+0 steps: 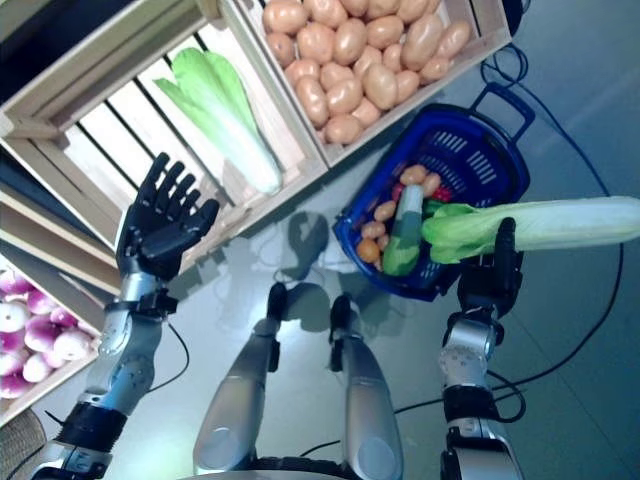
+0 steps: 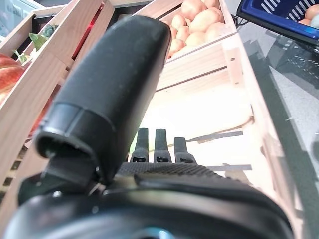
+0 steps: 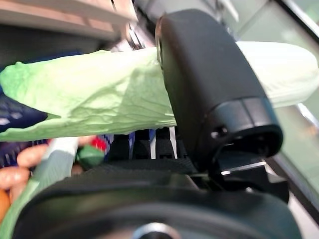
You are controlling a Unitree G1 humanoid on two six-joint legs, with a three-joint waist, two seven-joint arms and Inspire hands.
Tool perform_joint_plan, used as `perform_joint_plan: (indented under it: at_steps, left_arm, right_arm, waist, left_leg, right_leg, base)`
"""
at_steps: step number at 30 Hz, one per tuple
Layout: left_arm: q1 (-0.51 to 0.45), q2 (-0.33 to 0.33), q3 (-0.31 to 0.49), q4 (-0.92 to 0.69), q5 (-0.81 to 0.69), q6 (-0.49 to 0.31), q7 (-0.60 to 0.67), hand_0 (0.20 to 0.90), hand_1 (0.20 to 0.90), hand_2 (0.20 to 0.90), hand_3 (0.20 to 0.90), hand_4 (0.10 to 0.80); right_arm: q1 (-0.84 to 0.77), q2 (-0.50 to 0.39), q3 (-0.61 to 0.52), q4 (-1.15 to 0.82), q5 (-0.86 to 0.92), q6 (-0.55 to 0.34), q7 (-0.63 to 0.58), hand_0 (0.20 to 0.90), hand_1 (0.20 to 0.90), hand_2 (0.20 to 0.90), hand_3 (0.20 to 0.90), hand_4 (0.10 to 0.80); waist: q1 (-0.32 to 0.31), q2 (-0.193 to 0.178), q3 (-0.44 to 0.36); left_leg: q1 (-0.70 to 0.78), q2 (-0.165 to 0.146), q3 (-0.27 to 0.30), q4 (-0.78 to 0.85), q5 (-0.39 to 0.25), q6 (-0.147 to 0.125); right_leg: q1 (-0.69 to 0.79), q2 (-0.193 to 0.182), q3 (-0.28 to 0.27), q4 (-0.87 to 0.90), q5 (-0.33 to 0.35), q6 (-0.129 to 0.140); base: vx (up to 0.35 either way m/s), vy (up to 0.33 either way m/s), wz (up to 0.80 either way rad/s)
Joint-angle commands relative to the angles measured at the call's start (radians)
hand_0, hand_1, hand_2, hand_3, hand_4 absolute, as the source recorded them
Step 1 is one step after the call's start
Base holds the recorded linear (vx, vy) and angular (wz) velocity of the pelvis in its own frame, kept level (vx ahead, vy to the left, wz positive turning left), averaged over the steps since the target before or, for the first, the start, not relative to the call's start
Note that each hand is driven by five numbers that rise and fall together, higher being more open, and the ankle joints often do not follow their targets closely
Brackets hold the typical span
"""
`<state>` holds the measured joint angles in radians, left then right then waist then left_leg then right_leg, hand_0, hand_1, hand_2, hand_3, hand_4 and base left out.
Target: Put vegetables into the basket
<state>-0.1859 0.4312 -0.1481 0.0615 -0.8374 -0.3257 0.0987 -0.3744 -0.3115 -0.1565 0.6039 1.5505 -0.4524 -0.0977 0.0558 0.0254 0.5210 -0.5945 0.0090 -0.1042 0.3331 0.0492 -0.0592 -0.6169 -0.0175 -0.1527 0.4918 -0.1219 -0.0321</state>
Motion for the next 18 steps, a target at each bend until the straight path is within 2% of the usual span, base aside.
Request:
perform_joint_plan:
  at_steps: [1,5,7,9,13,15,16,18]
  left_arm:
    - [-0.063,0.017,0.025,-0.120,0.035,-0.122,-0.015,0.900,0.900,0.900,0.900,0.800]
    - [-0.106,0.017,0.011,-0.116,0.037,-0.088,-0.012,0.900,0.900,0.900,0.900,0.800]
    - [-0.124,0.021,0.001,-0.108,0.025,-0.070,-0.017,0.900,0.900,0.900,0.900,0.800]
    - [-0.147,0.034,-0.013,-0.099,0.026,-0.052,-0.021,0.900,0.900,0.900,0.900,0.800]
    - [-0.164,0.050,-0.025,-0.096,0.001,-0.061,-0.031,0.900,0.900,0.900,0.900,0.800]
    - [-0.166,0.050,-0.023,-0.096,-0.014,-0.053,-0.037,0.900,0.900,0.900,0.900,0.800]
    - [-0.168,0.053,-0.021,-0.095,-0.016,-0.048,-0.039,0.900,0.900,0.900,0.900,0.800]
    - [-0.173,0.054,-0.019,-0.099,-0.005,-0.043,-0.041,0.900,0.900,0.900,0.900,0.800]
  right_arm:
    - [-0.042,-0.125,-0.072,-0.080,-0.003,-0.106,-0.030,0.300,0.300,0.300,0.300,0.400]
    - [-0.113,-0.178,-0.071,0.046,-0.085,-0.011,-0.112,0.300,0.300,0.300,0.300,0.400]
    - [-0.135,-0.190,-0.061,0.096,-0.092,0.046,-0.112,0.300,0.300,0.300,0.300,0.400]
    - [-0.171,-0.207,-0.046,0.145,-0.138,0.081,-0.162,0.300,0.300,0.300,0.300,0.400]
    - [-0.210,-0.234,-0.032,0.209,-0.117,0.156,-0.154,0.300,0.300,0.300,0.300,0.400]
    - [-0.253,-0.263,-0.005,0.212,-0.143,0.240,-0.177,0.300,0.300,0.300,0.300,0.400]
    - [-0.265,-0.271,0.009,0.217,-0.151,0.267,-0.170,0.300,0.300,0.300,0.300,0.400]
    - [-0.281,-0.286,0.033,0.213,-0.169,0.288,-0.177,0.300,0.300,0.300,0.300,0.400]
  waist:
    - [0.012,-0.008,-0.001]
    - [0.035,-0.008,-0.001]
    - [0.044,-0.012,-0.001]
    - [0.054,-0.016,-0.001]
    - [0.067,-0.023,-0.001]
    - [0.074,-0.020,-0.001]
    - [0.075,-0.020,-0.001]
    - [0.078,-0.019,-0.001]
  left_leg:
    - [-0.085,-0.068,0.029,0.162,-0.068,0.067]
    - [-0.171,-0.082,0.036,0.327,-0.142,0.085]
    - [-0.196,-0.082,0.040,0.377,-0.161,0.084]
    - [-0.227,-0.088,0.037,0.426,-0.183,0.087]
    - [-0.275,-0.101,0.032,0.469,-0.193,0.093]
    - [-0.307,-0.106,0.034,0.469,-0.184,0.100]
    - [-0.299,-0.110,0.032,0.471,-0.204,0.100]
    - [-0.313,-0.111,0.034,0.472,-0.195,0.100]
  right_leg:
    - [0.006,-0.012,0.030,0.044,0.038,0.007]
    - [-0.078,-0.040,0.017,0.218,-0.015,-0.004]
    - [-0.094,-0.054,0.004,0.258,-0.023,-0.006]
    - [-0.117,-0.062,-0.004,0.301,-0.033,-0.005]
    - [-0.156,-0.064,-0.014,0.329,-0.022,-0.002]
    - [-0.192,-0.061,-0.013,0.335,-0.013,-0.004]
    - [-0.188,-0.056,-0.003,0.339,-0.029,0.004]
    - [-0.205,-0.058,-0.005,0.346,-0.023,0.002]
  base:
    - [-0.092,-0.024,0.08]
    - [-0.046,-0.019,0.10]
    - [-0.009,-0.031,0.12]
    - [0.007,-0.044,0.15]
    - [0.037,-0.045,0.03]
    - [0.033,-0.008,0.01]
    - [0.045,-0.007,0.05]
    - [0.020,0.000,0.06]
